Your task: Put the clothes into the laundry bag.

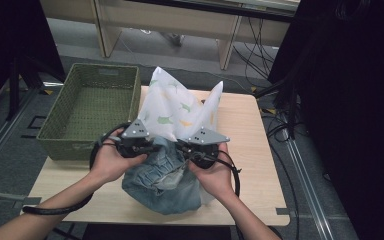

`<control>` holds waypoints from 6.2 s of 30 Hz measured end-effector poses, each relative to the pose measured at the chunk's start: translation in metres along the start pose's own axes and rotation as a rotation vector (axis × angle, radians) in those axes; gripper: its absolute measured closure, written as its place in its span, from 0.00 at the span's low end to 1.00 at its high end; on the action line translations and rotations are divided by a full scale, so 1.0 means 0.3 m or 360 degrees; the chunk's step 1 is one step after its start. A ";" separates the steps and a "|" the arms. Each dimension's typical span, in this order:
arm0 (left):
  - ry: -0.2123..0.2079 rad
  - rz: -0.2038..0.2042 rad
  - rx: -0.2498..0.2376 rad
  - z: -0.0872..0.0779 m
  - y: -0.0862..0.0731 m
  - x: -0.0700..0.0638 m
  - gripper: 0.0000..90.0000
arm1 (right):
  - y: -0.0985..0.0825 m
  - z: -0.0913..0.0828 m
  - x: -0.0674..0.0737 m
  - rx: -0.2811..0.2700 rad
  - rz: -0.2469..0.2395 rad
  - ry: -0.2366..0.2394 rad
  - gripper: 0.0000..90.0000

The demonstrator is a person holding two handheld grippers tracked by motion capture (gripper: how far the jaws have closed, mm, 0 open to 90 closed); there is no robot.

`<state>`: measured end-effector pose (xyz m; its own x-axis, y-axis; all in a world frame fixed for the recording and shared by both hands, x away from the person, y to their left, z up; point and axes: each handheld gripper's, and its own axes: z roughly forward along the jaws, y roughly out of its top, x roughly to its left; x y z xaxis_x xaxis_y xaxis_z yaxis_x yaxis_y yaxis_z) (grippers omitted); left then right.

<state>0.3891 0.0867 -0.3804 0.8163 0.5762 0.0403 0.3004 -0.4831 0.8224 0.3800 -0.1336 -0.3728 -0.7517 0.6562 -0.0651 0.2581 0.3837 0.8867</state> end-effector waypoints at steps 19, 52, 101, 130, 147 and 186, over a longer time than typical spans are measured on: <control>-0.0082 -0.0013 0.0214 0.296 -0.134 -0.001 0.74 | -0.144 0.039 -0.057 0.0318 0.0051 0.0008 1.00; -0.0307 0.0402 0.0406 0.222 -0.228 -0.119 0.71 | -0.142 0.060 -0.045 0.0380 0.0070 0.0020 1.00; -0.0143 0.0241 0.0208 0.338 -0.106 -0.012 0.57 | -0.114 0.018 -0.099 0.0325 0.0192 0.0016 1.00; -0.0216 -0.0014 0.0114 0.178 -0.141 0.035 0.98 | -0.086 0.037 -0.062 0.0278 0.0150 0.0076 1.00; 0.0077 0.0220 -0.0043 -0.073 0.043 -0.009 0.98 | 0.055 -0.072 0.003 -0.0023 0.0074 0.0097 1.00; -0.0589 0.0416 0.0242 0.054 -0.206 -0.142 0.35 | -0.120 0.039 -0.118 0.0337 0.0204 0.0037 1.00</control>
<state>0.3436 0.0815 -0.4422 0.9867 0.1622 0.0072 0.1077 -0.6876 0.7181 0.4044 -0.1631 -0.4078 -0.7180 0.6939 0.0545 0.4716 0.4274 0.7713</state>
